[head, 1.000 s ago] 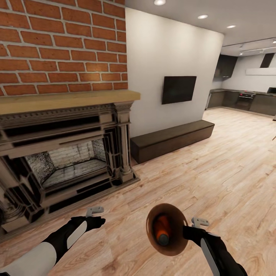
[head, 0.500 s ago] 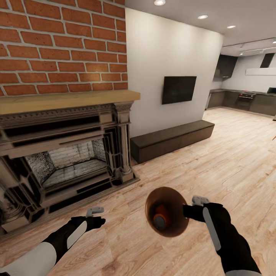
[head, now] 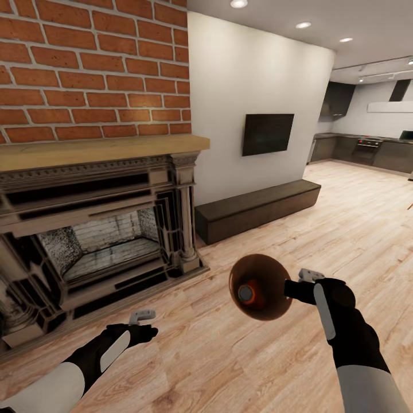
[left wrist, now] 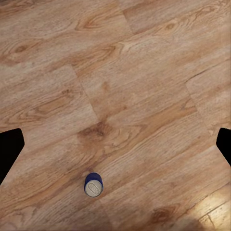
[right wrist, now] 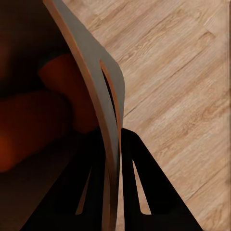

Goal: Put the three can of soda from the living room inside the tash can in the kitchen.

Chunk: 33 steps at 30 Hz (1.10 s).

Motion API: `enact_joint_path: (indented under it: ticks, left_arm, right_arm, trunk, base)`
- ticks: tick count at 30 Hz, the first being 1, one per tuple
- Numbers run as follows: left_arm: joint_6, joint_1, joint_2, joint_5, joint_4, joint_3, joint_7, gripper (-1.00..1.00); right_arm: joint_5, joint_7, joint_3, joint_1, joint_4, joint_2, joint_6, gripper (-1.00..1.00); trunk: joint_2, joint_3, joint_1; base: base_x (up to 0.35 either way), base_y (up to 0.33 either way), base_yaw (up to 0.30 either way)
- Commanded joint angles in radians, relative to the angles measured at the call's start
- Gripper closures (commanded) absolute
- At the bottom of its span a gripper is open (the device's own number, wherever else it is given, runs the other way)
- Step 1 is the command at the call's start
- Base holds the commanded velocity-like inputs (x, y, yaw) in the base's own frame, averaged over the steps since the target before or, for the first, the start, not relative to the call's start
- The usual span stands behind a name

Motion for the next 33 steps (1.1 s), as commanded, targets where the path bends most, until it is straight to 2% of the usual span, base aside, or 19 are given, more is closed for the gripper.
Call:
enact_joint_path:
  ticks: [1,5,10,13,21,25,33]
  left_arm:
    - [0.001,0.000,0.000,0.000,0.000,0.000,-0.001,-1.00]
    - [0.001,0.000,0.000,0.001,0.000,0.000,-0.002,-1.00]
    - [0.000,0.000,0.000,0.000,0.000,0.000,-0.002,-1.00]
    - [0.000,0.000,0.000,0.000,0.000,0.000,-0.002,-1.00]
    - [0.000,0.000,0.000,0.000,0.000,0.000,-0.002,-1.00]
    - [0.001,0.000,0.000,0.000,0.000,0.000,-0.003,-1.00]
    - [0.011,0.000,0.000,0.002,0.000,0.000,-0.004,-1.00]
  right_arm:
    - [-0.030,0.005,-0.001,0.000,-0.006,-0.002,0.000,1.00]
    - [-0.029,0.005,0.000,0.000,-0.053,-0.003,0.000,1.00]
    - [-0.029,0.005,0.001,0.012,-0.228,0.002,0.000,1.00]
    - [-0.030,0.005,0.000,0.020,-0.266,0.000,0.000,1.00]
    - [-0.030,0.005,0.000,0.024,-0.282,-0.001,0.000,1.00]
    - [-0.031,0.005,-0.001,0.024,-0.282,-0.002,0.000,1.00]
    - [-0.030,0.005,-0.001,0.024,-0.275,-0.002,0.000,1.00]
  trunk:
    - [0.000,0.000,0.000]
    - [0.000,0.000,0.000]
    - [0.000,0.000,0.000]
    - [0.000,0.000,0.000]
    - [0.000,0.000,0.000]
    - [0.028,0.013,-0.015]
    - [0.028,0.013,-0.016]
  base:
    - [0.000,0.000,0.000]
    - [0.000,0.000,0.000]
    - [0.000,0.000,0.000]
    - [0.000,0.000,0.000]
    - [0.000,0.000,0.000]
    - [0.000,0.000,0.000]
    - [0.000,0.000,0.000]
